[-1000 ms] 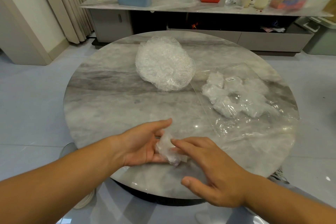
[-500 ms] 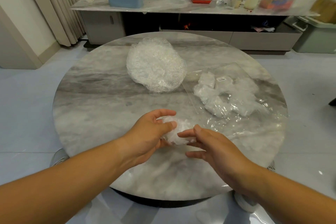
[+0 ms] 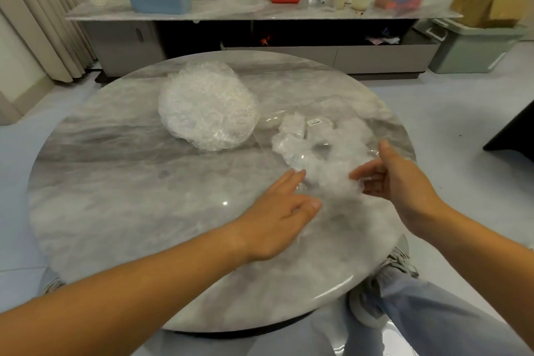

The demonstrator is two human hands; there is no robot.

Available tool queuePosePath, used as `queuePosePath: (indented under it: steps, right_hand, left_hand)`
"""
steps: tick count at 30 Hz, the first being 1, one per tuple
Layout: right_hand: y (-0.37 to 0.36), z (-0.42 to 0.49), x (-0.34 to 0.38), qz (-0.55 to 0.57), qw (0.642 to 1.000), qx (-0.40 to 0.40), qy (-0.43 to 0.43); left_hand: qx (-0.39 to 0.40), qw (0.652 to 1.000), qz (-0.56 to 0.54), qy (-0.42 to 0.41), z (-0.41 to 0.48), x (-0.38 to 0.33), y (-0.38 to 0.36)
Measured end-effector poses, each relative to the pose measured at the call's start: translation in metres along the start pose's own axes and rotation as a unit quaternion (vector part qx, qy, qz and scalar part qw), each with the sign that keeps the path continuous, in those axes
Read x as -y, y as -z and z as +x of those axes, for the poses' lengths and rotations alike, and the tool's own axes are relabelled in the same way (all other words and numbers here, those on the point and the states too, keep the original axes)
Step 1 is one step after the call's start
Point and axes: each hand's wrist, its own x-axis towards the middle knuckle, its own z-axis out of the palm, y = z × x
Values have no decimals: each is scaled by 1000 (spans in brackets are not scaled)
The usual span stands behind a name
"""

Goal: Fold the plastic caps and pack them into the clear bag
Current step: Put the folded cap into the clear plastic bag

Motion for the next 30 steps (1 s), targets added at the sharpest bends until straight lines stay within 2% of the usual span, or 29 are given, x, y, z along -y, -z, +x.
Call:
queuePosePath:
  steps: [3, 6, 10, 13, 20, 26, 28, 30]
  right_hand:
    - [17, -1, -10, -33, 999, 33, -25]
    - [27, -3, -16, -77, 996, 50, -21]
    - [30, 0, -25, -143, 987, 76, -12]
    - [29, 1, -27, -157, 984, 87, -6]
    - [21, 2, -18, -142, 984, 93, -51]
    - [13, -4, -12, -201, 968, 133, -77]
    - [10, -2, -13, -149, 979, 105, -94]
    - [6, 2, -12, -27, 988, 61, -140]
  left_hand:
    - [61, 987, 141, -38, 12, -1, -15]
    - [71, 965, 249, -46, 16, -2, -24]
    - [54, 944, 326, -16, 15, 4, -28]
    - [37, 942, 333, -20, 11, 6, -27]
    - [4, 951, 305, -44, 6, 9, -24]
    - [-8, 956, 289, -53, 8, 7, -22]
    - [-5, 955, 291, -59, 8, 7, -23]
    - [8, 952, 300, -63, 7, 8, -24]
